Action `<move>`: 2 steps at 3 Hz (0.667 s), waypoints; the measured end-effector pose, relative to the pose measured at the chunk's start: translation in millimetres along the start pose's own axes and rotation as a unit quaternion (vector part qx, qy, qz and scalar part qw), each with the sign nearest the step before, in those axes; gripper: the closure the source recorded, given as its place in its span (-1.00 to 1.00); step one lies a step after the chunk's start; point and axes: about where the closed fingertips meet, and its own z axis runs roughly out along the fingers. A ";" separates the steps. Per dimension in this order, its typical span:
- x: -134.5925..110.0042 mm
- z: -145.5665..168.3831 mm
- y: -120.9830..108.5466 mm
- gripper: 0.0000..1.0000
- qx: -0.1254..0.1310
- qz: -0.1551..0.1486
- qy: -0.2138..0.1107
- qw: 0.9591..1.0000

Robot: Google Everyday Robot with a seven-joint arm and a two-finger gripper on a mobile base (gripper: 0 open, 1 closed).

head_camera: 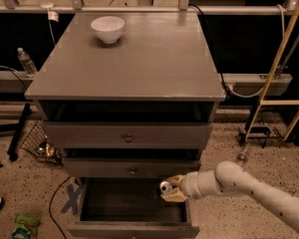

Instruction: Pick redbull can from bottom drawer and place on counter

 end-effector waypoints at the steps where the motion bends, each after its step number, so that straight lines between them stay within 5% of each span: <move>1: -51.7 -19.7 0.1 1.00 -0.004 -0.047 0.030 0.998; 2: -51.7 -19.7 0.1 1.00 -0.004 -0.047 0.030 0.998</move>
Offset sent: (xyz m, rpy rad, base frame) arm 0.0057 0.0125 0.0424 -0.0553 -0.0408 0.0602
